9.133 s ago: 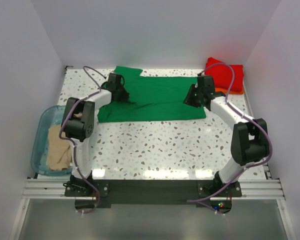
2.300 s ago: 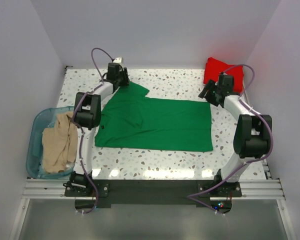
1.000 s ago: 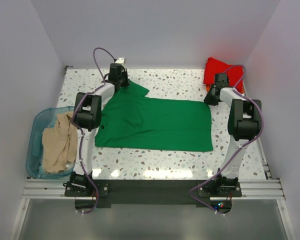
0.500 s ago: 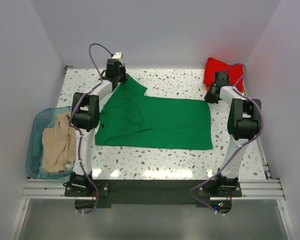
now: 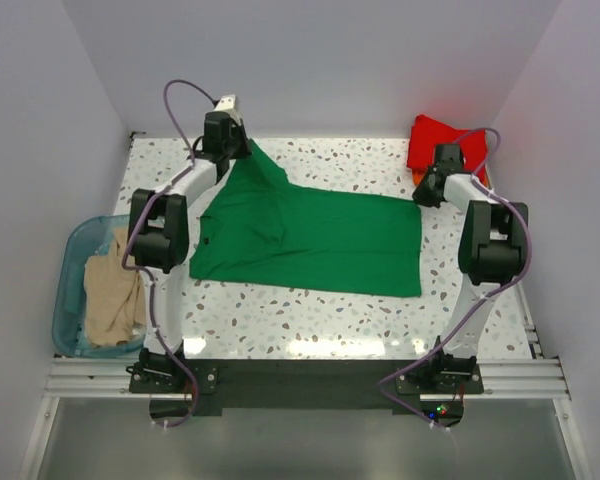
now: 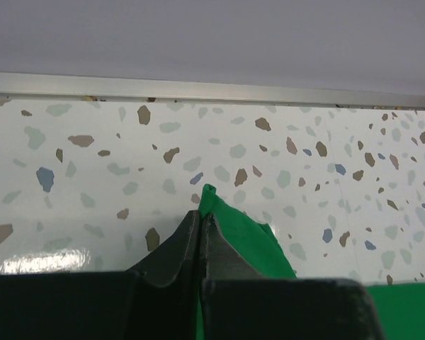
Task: Fold and stack the t-shirts
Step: Fold the tshirt
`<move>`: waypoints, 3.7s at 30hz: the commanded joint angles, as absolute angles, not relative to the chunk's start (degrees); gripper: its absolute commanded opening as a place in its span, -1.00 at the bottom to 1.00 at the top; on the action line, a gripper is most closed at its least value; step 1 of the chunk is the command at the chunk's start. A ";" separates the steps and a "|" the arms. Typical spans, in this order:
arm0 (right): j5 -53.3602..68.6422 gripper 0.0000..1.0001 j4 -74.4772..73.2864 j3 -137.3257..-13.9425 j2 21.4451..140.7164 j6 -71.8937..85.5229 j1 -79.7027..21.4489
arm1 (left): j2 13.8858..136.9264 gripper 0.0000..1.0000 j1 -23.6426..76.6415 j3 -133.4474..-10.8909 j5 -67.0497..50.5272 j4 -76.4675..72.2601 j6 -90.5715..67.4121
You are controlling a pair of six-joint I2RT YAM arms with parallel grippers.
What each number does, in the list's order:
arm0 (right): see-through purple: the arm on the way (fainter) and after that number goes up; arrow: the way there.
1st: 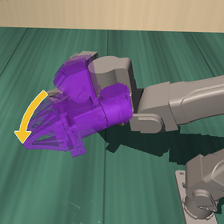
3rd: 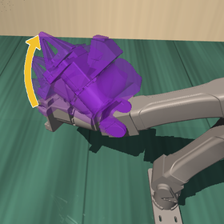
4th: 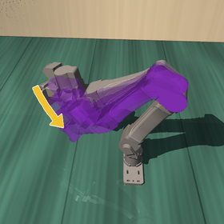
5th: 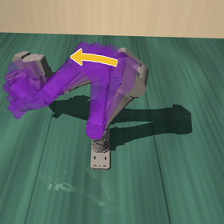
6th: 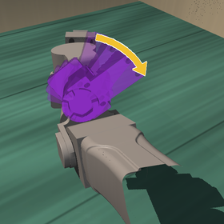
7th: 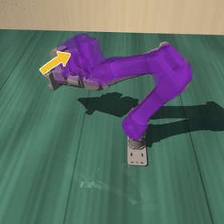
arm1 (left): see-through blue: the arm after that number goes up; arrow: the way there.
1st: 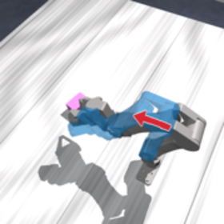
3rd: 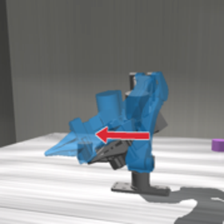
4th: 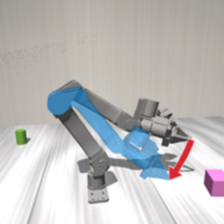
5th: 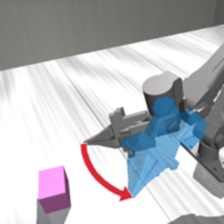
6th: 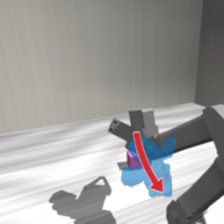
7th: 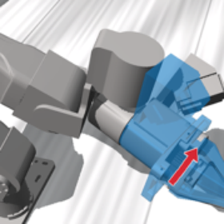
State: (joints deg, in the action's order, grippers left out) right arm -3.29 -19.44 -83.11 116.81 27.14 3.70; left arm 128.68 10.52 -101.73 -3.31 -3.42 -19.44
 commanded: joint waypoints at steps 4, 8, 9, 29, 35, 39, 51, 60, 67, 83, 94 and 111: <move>-4.30 -1.00 -16.70 -78.32 106.36 29.44 3.96 | 113.83 -1.00 10.02 -87.82 -3.34 -11.42 -23.90; -5.53 -1.00 -15.03 -71.90 101.43 30.93 3.96 | 107.33 -1.00 10.02 -78.77 -2.64 -14.41 -26.45; -5.89 -1.00 -15.03 -70.94 100.47 31.20 3.96 | 106.01 -1.00 10.02 -75.62 -2.55 -14.59 -26.98; -6.68 -1.00 -16.17 -56.87 91.41 36.21 3.96 | 78.84 -1.00 10.28 -41.84 4.13 -16.53 -40.52; -6.33 -1.00 -13.28 -52.56 87.72 37.00 4.04 | 74.01 -1.00 10.37 -40.00 5.62 -14.15 -40.08; -5.10 -1.00 -12.22 -50.55 86.75 37.18 3.96 | 71.99 -1.00 10.37 -38.32 6.50 -13.62 -39.90; -5.01 -1.00 -8.70 -44.30 81.21 37.53 4.04 | 67.24 -1.00 10.37 -33.31 7.56 -12.66 -40.34; -2.73 -0.39 -8.69 -41.31 75.95 36.92 3.96 | 64.95 -1.00 10.37 -29.71 7.47 -12.57 -40.17; -1.50 -0.15 -10.81 -41.48 72.95 35.07 4.04 | 64.08 -0.95 10.37 -27.16 5.89 -13.97 -41.22; 2.28 -0.16 -8.70 -39.20 73.39 35.60 0.44 | 59.94 -0.70 10.37 -19.96 5.54 -14.76 -45.61; 2.20 -0.15 -9.31 -41.92 77.42 32.96 -4.56 | 53.62 0.04 10.46 -16.69 5.01 -12.92 -48.78; -6.41 -0.14 -17.14 -55.73 92.89 28.91 -10.90 | 76.61 -0.77 19.86 -34.63 16.35 -2.55 -54.40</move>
